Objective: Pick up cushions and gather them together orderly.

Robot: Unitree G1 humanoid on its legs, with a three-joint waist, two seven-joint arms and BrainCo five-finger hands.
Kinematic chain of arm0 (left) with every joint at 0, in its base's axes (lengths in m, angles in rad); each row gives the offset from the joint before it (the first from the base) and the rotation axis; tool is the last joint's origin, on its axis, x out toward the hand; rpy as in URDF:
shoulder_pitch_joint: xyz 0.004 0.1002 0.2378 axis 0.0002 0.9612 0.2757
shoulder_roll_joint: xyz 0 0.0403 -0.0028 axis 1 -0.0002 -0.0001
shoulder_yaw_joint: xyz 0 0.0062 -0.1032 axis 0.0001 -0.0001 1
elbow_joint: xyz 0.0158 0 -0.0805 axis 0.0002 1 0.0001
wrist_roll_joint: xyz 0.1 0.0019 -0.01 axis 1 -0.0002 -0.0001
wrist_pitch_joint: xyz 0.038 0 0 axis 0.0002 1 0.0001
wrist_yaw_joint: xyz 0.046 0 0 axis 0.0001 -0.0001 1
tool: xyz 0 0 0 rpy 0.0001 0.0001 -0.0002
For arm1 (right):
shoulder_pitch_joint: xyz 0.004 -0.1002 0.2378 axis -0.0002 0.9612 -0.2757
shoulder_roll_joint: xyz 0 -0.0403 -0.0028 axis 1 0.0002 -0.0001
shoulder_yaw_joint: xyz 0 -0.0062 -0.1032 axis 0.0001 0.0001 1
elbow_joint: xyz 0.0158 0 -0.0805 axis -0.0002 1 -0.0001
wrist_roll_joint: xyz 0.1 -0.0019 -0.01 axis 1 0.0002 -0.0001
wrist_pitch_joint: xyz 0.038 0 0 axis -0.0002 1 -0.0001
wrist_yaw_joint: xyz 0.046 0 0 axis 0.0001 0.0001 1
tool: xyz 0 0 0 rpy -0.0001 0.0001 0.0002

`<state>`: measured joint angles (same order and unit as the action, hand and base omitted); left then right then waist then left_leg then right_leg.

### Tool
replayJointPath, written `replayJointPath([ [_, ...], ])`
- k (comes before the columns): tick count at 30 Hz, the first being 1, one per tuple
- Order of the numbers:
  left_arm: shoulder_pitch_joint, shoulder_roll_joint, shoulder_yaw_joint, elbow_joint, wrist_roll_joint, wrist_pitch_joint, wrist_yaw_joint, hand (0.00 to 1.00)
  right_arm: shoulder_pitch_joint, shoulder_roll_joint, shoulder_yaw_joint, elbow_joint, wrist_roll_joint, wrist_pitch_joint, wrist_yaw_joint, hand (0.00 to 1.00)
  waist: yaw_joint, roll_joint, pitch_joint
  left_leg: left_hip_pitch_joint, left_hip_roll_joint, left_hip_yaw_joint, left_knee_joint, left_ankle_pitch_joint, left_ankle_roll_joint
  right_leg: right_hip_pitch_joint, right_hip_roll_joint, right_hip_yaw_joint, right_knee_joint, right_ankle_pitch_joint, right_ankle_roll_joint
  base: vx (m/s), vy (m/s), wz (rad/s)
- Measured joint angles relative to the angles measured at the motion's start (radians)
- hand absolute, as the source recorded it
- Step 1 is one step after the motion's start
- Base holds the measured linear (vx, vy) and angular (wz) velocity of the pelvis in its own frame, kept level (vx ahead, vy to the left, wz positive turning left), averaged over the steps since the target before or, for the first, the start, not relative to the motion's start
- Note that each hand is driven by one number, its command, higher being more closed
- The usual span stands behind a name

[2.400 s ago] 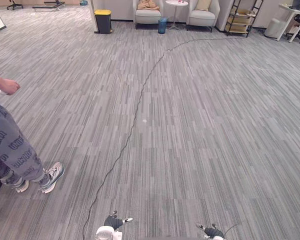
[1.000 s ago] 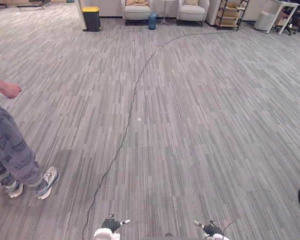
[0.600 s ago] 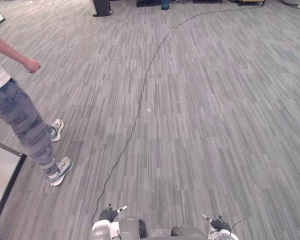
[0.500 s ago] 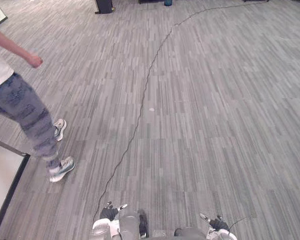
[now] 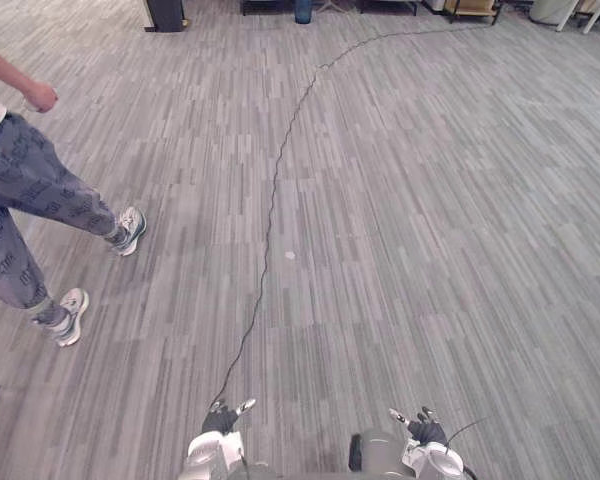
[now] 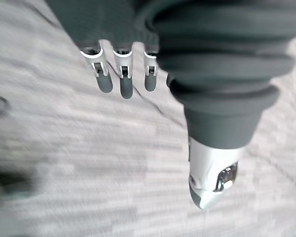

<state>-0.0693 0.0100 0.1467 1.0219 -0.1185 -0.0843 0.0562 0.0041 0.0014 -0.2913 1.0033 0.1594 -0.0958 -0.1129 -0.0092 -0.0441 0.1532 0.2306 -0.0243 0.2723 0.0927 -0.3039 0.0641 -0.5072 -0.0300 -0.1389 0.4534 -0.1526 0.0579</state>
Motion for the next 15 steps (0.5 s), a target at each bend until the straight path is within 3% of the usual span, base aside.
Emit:
replayJointPath([
  [1, -0.009, 0.003, -0.026, 0.023, 0.001, 0.001, -0.002, 0.0, -0.002, -0.008, -0.01, 0.014, -0.001, 0.002, -0.001, 0.0, -0.019, -0.01, 0.007, 0.036, -0.013, -0.058, -0.018, -0.001, -0.002, 0.001, 0.007, 0.026, -0.066, 0.163, -0.04, 0.59, -0.144, 0.86],
  [2, -0.017, -0.005, -0.029, 0.033, 0.002, 0.002, -0.002, 0.0, -0.004, -0.018, -0.015, 0.022, -0.002, 0.004, -0.001, 0.0, -0.021, -0.003, 0.006, 0.051, 0.001, -0.076, -0.021, -0.001, -0.002, 0.012, 0.02, 0.031, -0.063, 0.163, -0.11, 0.61, -0.163, 0.34],
  [3, -0.022, -0.015, -0.026, 0.045, 0.004, 0.002, -0.004, 0.0, -0.016, -0.03, -0.023, 0.039, -0.003, 0.005, -0.001, 0.0, -0.016, 0.033, 0.007, 0.057, 0.031, -0.1, -0.013, 0.017, -0.029, 0.021, 0.038, 0.023, -0.054, 0.144, -0.116, 0.62, -0.167, -0.02],
  [4, -0.021, -0.019, 0.002, 0.064, 0.022, 0.002, -0.006, 0.0, -0.031, -0.032, -0.052, 0.046, -0.005, 0.006, 0.0, 0.0, -0.001, 0.046, 0.013, 0.063, 0.036, -0.134, 0.005, 0.064, -0.094, 0.017, 0.036, 0.014, 0.003, 0.1, -0.149, 0.63, -0.169, -0.09],
  [5, -0.012, -0.026, 0.026, 0.065, 0.035, 0.002, -0.006, 0.0, -0.031, -0.026, -0.067, 0.049, -0.005, 0.008, 0.001, 0.0, 0.002, 0.054, 0.016, 0.065, 0.038, -0.151, 0.042, 0.096, -0.126, 0.035, 0.035, 0.006, 0.04, 0.055, -0.17, 0.74, -0.212, 0.07],
  [7, 0.008, -0.041, 0.063, 0.045, 0.051, 0.003, -0.003, 0.0, -0.017, -0.021, -0.055, 0.031, -0.005, 0.008, 0.0, 0.0, -0.003, 0.071, 0.012, -0.019, 0.067, -0.157, 0.323, 0.151, -0.158, 0.116, 0.044, -0.009, 0.029, -0.008, -0.168, 0.63, -0.16, 0.14],
  [8, 0.026, -0.041, 0.081, 0.027, 0.059, 0.003, -0.002, 0.0, -0.013, -0.021, -0.031, 0.024, -0.007, 0.009, 0.002, 0.0, 0.009, 0.072, 0.012, -0.124, 0.098, -0.17, 0.577, 0.219, -0.187, 0.182, 0.046, -0.006, -0.003, -0.032, -0.174, 0.51, -0.077, 0.08],
  [9, 0.035, -0.047, 0.089, 0.003, 0.061, 0.002, -0.002, 0.0, -0.012, -0.016, -0.011, 0.021, -0.007, 0.012, 0.0, 0.0, 0.016, 0.072, 0.013, -0.223, 0.141, -0.149, 0.778, 0.19, -0.18, 0.261, 0.055, -0.004, -0.044, -0.053, -0.18, 0.57, -0.075, 0.06],
  [11, 0.052, -0.059, 0.093, -0.025, 0.067, 0.003, -0.002, 0.0, -0.007, -0.007, 0.018, 0.007, -0.006, 0.014, -0.001, 0.0, 0.027, 0.065, 0.015, -0.315, 0.185, -0.104, 0.891, 0.128, -0.142, 0.365, 0.058, 0.012, -0.094, -0.087, -0.18, 0.42, -0.027, -0.07],
  [14, 0.063, -0.064, 0.081, -0.062, 0.066, 0.001, -0.002, 0.0, 0.006, 0.0, 0.058, -0.007, -0.005, 0.016, 0.002, 0.0, 0.059, 0.064, 0.008, -0.448, 0.214, -0.043, 0.809, 0.043, -0.117, 0.502, 0.054, 0.048, -0.167, -0.133, -0.174, 0.39, 0.068, -0.31],
  [15, 0.069, -0.064, 0.073, -0.07, 0.065, -0.003, -0.002, 0.0, 0.008, -0.001, 0.054, -0.005, -0.005, 0.016, 0.002, 0.0, 0.07, 0.065, 0.005, -0.482, 0.201, -0.015, 0.671, 0.033, -0.111, 0.544, 0.037, 0.07, -0.192, -0.139, -0.167, 0.43, 0.153, -0.55],
])
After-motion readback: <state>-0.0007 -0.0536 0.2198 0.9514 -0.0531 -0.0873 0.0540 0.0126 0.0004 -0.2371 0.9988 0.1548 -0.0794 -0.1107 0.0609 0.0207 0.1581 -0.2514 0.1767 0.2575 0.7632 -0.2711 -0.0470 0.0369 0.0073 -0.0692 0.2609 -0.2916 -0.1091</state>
